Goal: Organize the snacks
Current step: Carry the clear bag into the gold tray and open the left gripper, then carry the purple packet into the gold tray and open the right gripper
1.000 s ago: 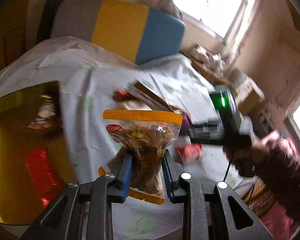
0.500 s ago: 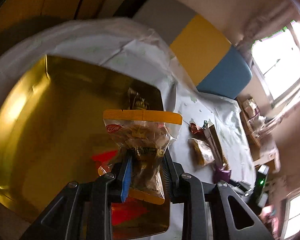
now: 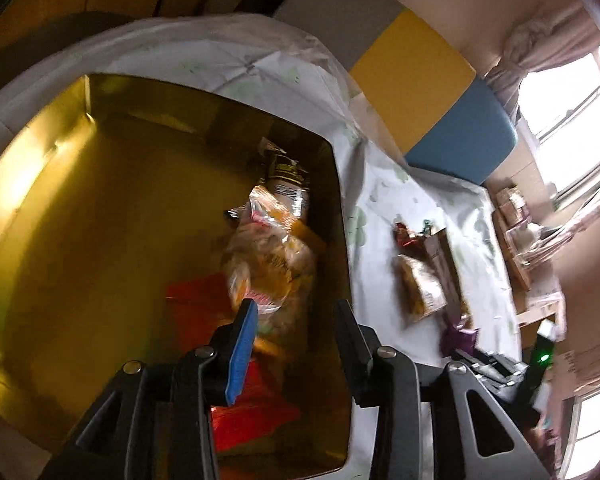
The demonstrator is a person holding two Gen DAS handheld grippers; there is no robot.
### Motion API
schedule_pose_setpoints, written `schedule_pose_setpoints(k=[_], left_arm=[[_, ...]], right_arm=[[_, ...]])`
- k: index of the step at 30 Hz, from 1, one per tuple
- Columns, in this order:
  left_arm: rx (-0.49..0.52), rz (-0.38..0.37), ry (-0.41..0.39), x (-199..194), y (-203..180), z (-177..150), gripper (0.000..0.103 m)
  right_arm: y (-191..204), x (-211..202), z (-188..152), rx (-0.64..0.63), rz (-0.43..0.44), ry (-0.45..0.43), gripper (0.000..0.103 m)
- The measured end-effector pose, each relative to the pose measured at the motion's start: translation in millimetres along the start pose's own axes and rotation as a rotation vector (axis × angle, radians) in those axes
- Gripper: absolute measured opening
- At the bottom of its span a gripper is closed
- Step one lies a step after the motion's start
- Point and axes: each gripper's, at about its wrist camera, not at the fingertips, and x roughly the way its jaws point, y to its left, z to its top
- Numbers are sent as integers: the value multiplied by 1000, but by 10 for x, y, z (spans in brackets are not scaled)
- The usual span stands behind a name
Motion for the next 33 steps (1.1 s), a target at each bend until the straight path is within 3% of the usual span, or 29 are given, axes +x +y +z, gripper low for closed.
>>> schedule_pose_setpoints(k=[5,12,17,26,33], left_arm=[[56,84,-15,-89,29,-84,39],[134,146,-31,-177,-39,-199,39],[183,178,-53,-231,-114,-226,39],[137,248,-121,-445,124,-191,39],[69,271,-142,-532,378,-169,39]], right_arm=[[33,-18,3,-7,-5,-7,38],[89,-127,20,-17,46,-37,38],[115,-65,3,-35,52,-4,38],[135,-330,84,-7,61,-77,38],[653,-737,223,-62,186,-167,38]])
